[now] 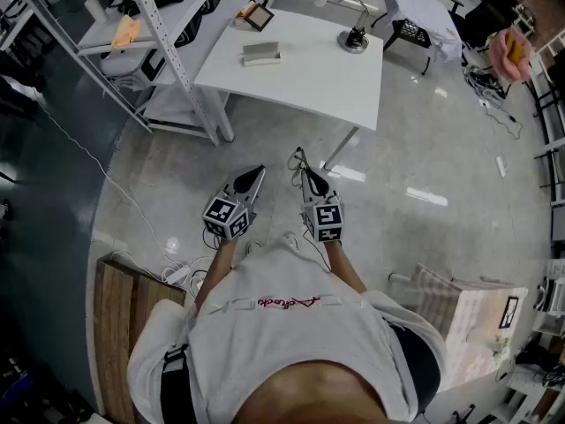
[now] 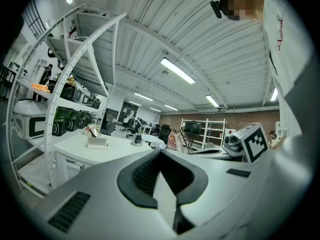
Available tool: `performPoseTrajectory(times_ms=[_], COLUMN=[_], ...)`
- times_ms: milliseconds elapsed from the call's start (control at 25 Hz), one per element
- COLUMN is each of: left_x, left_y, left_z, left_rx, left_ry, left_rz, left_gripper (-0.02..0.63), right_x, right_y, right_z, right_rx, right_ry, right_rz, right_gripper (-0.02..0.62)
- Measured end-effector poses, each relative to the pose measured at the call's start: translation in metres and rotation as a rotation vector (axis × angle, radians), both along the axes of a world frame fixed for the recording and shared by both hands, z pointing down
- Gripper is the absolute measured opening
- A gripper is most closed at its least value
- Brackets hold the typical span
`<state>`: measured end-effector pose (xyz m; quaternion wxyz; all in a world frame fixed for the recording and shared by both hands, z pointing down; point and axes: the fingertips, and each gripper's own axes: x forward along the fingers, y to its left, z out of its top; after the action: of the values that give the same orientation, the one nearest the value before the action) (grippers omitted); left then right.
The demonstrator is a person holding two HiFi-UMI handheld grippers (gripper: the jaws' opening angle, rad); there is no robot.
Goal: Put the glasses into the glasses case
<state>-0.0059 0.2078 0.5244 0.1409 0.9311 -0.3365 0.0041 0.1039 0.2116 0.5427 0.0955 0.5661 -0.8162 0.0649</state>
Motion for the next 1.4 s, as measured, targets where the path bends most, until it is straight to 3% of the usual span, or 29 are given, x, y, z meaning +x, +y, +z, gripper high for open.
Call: performPoseTrajectory(times_ms=[560, 1400], left_x=[0.026, 0.068], left_y=[-0.003, -0.02], left_z=[-0.004, 0.005], left_rx=[0.013, 0.023], left_ry=[-0.021, -0.022], left_rz=[0.006, -0.06], left_gripper=[0.008, 0.008], right_x=[0.002, 0.042], right_y=[-0.004, -0.038], right_z=[-0.004, 0.001], right_rx=[0.016, 0.055], right_ry=[-0.035, -0.073], right_rz=[-0.079, -0.149], right_gripper=[0.017, 0.017])
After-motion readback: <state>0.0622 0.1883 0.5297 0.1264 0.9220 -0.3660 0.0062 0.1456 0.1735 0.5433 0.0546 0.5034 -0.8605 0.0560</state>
